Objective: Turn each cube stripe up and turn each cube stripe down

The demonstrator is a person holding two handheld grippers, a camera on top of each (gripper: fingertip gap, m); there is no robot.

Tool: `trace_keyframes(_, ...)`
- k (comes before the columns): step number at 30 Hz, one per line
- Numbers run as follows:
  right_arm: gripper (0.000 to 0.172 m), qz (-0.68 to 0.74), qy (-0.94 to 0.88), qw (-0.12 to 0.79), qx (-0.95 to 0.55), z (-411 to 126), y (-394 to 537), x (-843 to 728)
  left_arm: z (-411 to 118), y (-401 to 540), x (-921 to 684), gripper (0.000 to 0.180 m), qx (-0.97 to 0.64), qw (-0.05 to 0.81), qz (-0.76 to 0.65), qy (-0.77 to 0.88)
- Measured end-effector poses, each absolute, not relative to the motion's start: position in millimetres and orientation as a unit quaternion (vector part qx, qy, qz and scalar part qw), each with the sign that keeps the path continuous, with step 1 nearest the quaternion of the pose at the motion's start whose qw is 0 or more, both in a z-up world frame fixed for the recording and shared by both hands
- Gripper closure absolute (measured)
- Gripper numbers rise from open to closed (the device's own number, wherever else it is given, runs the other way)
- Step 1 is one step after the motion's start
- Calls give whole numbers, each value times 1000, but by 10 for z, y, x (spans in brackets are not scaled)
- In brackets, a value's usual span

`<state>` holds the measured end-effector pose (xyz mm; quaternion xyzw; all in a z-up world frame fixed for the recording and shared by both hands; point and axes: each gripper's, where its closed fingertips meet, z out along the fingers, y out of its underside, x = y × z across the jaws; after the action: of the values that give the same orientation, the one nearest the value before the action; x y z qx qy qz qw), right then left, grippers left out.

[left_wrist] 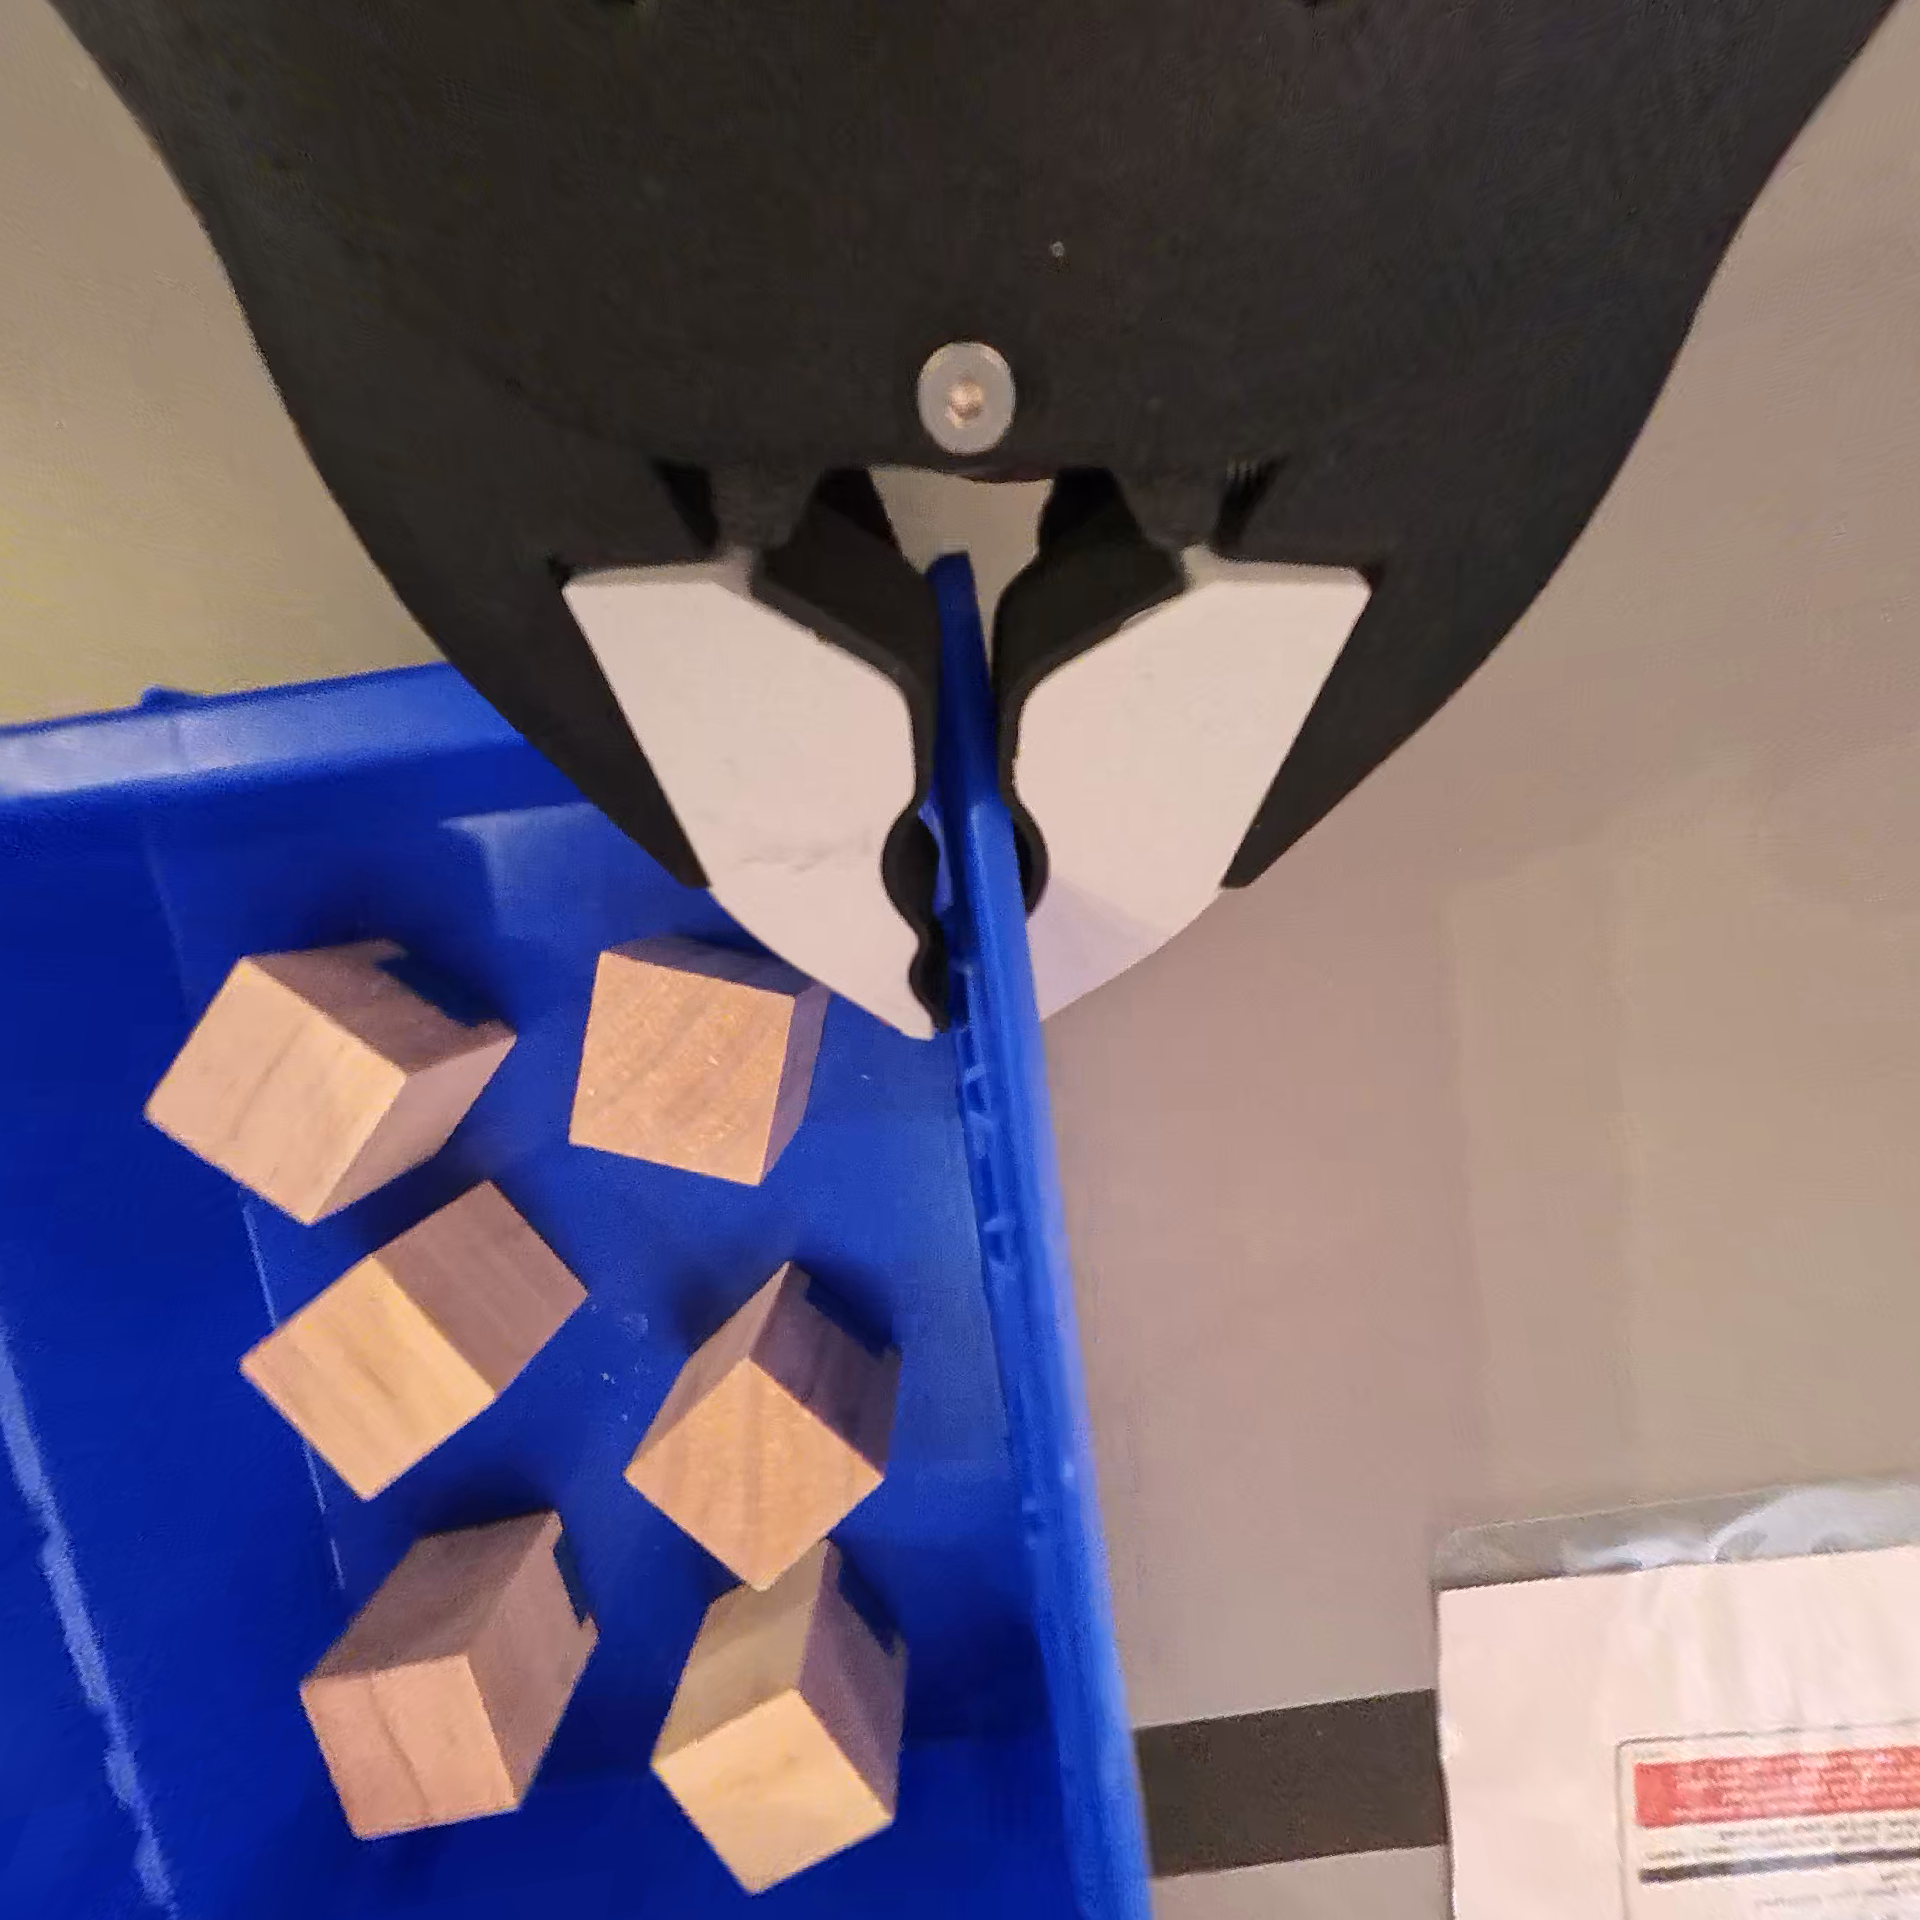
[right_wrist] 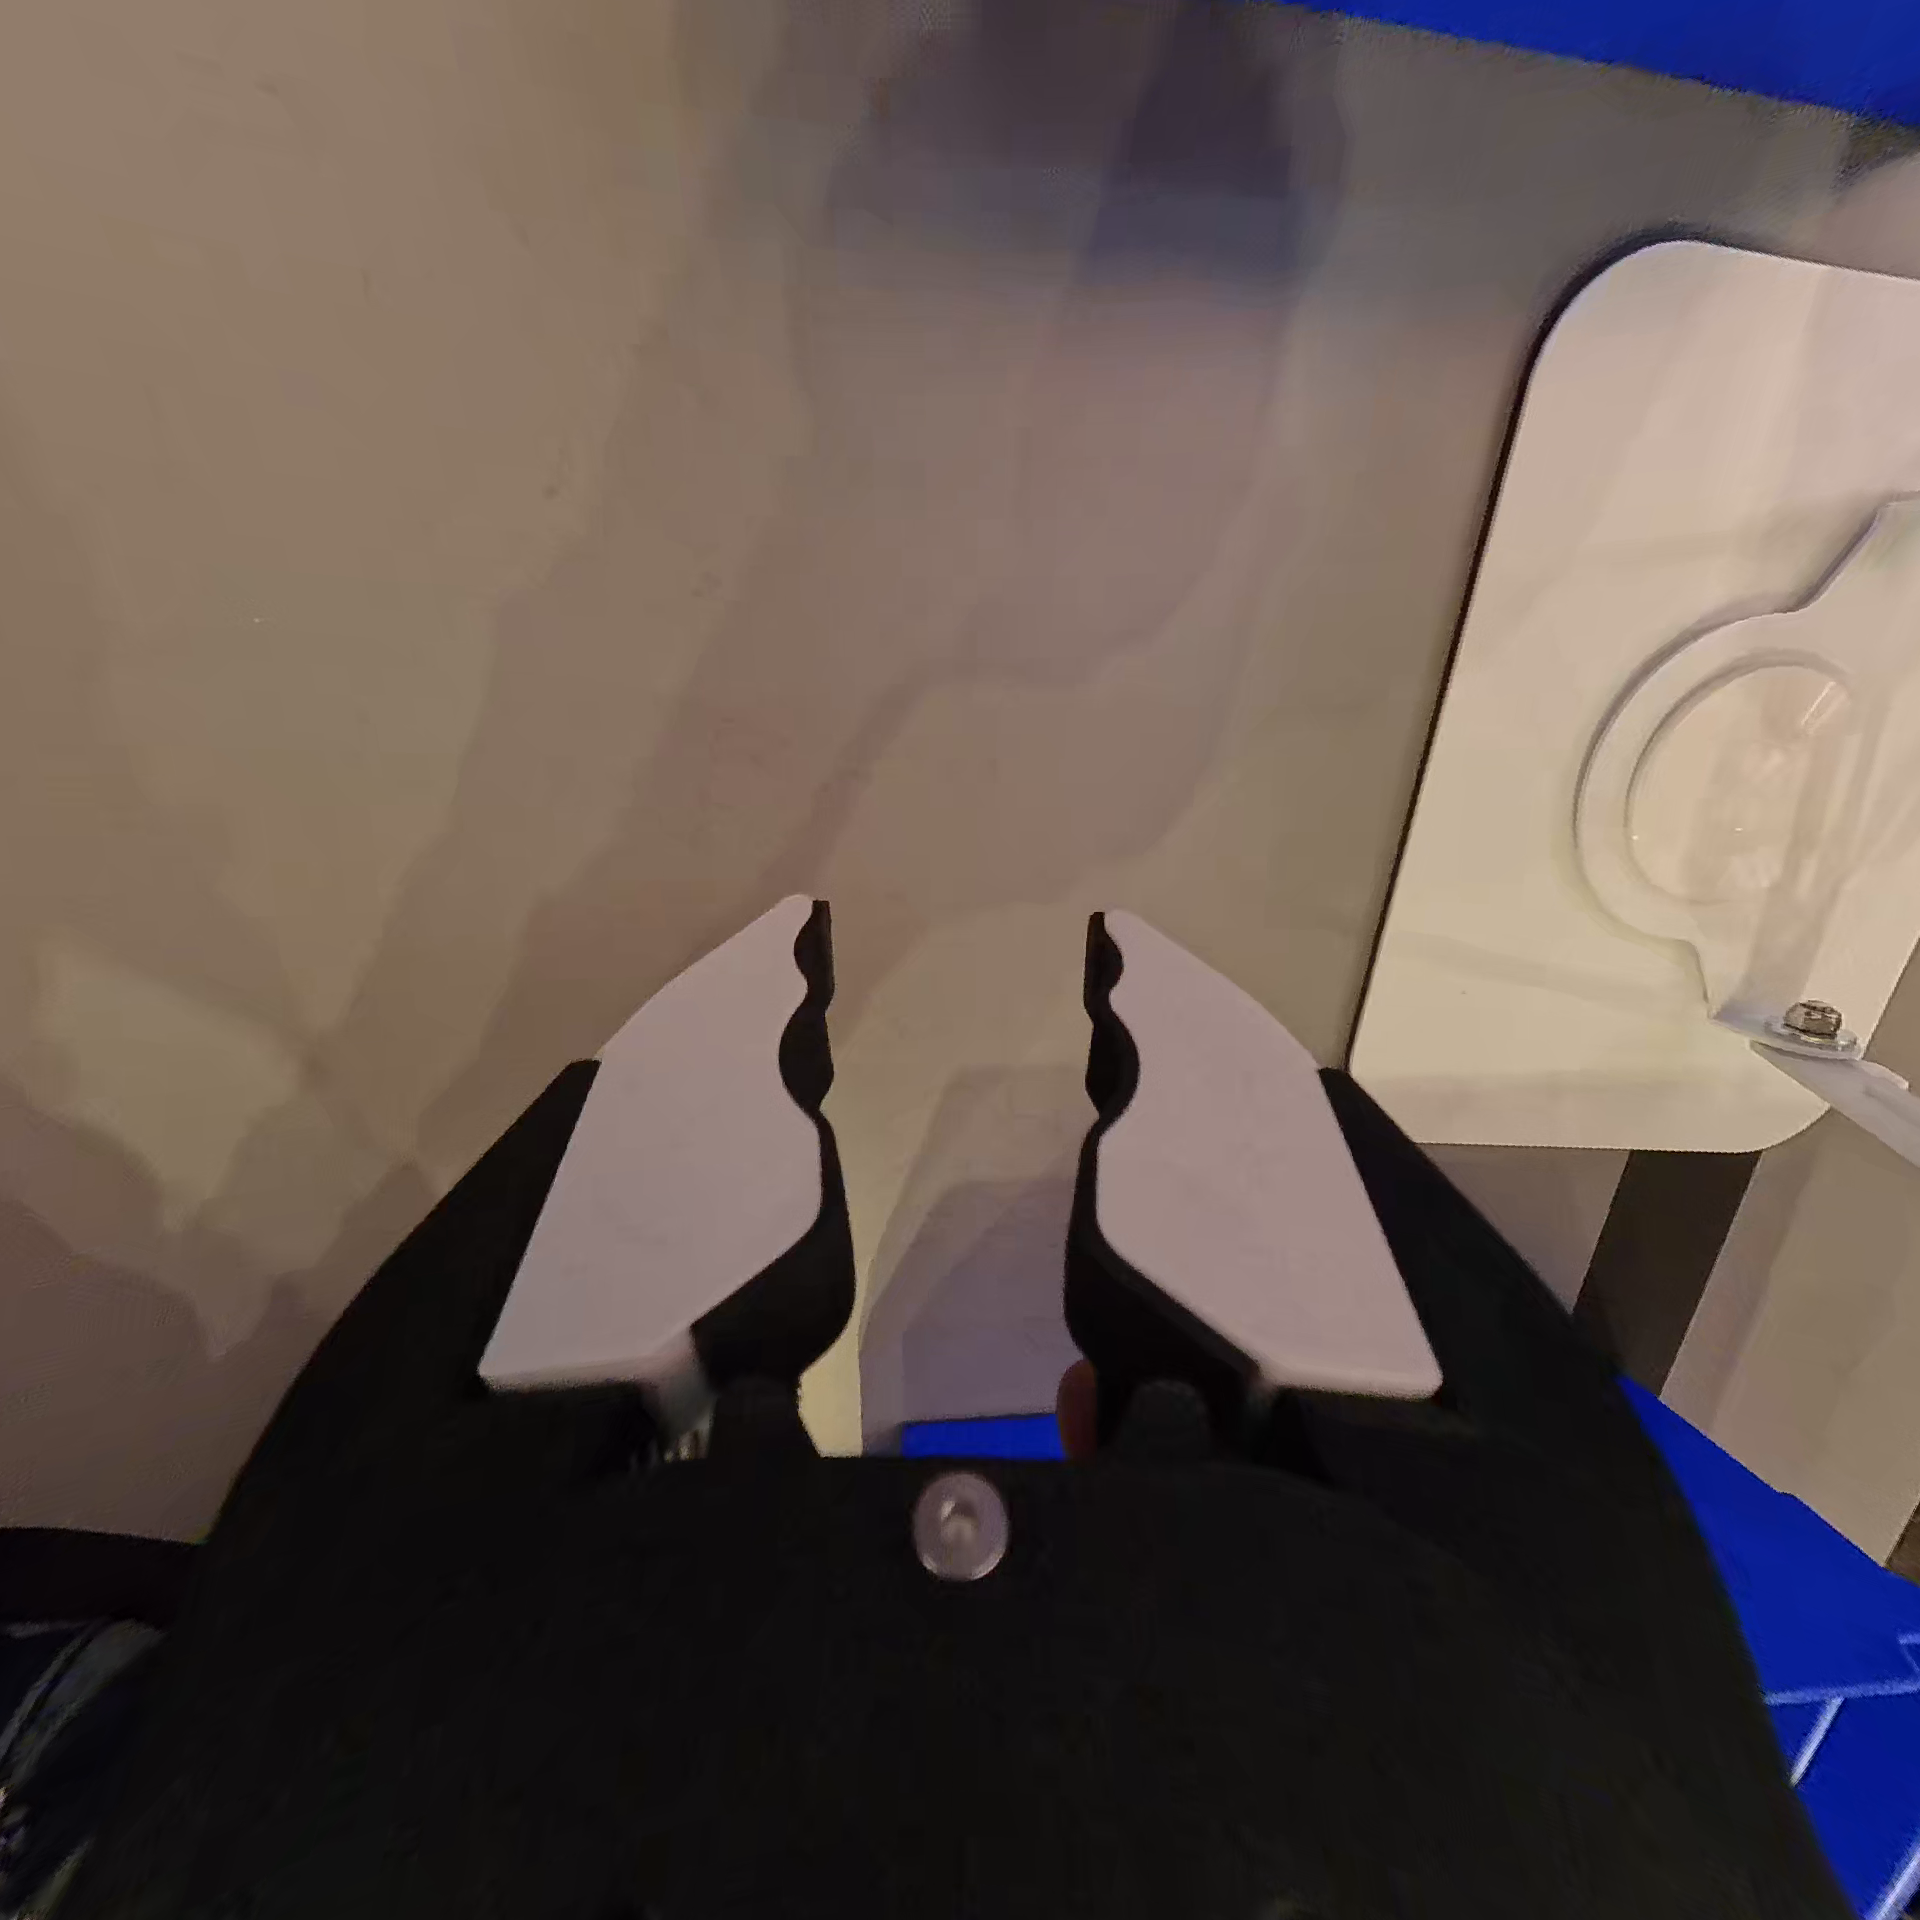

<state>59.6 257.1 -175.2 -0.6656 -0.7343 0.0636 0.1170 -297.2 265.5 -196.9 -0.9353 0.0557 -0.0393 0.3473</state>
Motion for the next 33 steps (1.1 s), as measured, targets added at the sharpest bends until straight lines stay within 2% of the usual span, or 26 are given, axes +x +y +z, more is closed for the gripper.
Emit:
trace_keyframes(15, 123, 70, -726, 121, -674, -1803, 2682, 613, -1963, 3082, -3205, 175, -932, 355, -67, 23)
trace_keyframes(16, 123, 71, -725, 124, -674, -1790, 2693, 612, -1949, 3077, -3234, 167, -932, 356, -58, 22)
trace_keyframes(17, 123, 74, -723, 128, -675, -1771, 2699, 611, -1878, 3083, -3264, 148, -927, 370, -47, 26)
trace_keyframes(18, 123, 75, -722, 132, -675, -1749, 2708, 612, -1766, 3074, -3266, 140, -920, 388, -40, 40)
trace_keyframes(21, 123, 76, -718, 142, -678, -1697, 2743, 625, -1403, 2982, -3218, 127, -906, 412, 9, 100)
trace_keyframes(22, 123, 77, -717, 143, -678, -1686, 2751, 627, -1301, 2956, -3108, 128, -900, 414, 16, 138)
trace_keyframes(26, 123, 78, -718, 140, -677, -1703, 2746, 627, -1294, 2919, -2640, 126, -899, 356, 27, 253)
trace_keyframes(29, 122, 74, -723, 133, -673, -1739, 2711, 620, -1604, 2985, -2530, 113, -915, 272, 62, 290)
trace_keyframes(33, 122, 73, -730, 132, -667, -1740, 2671, 608, -2006, 3064, -2610, 106, -944, 179, 68, 270)
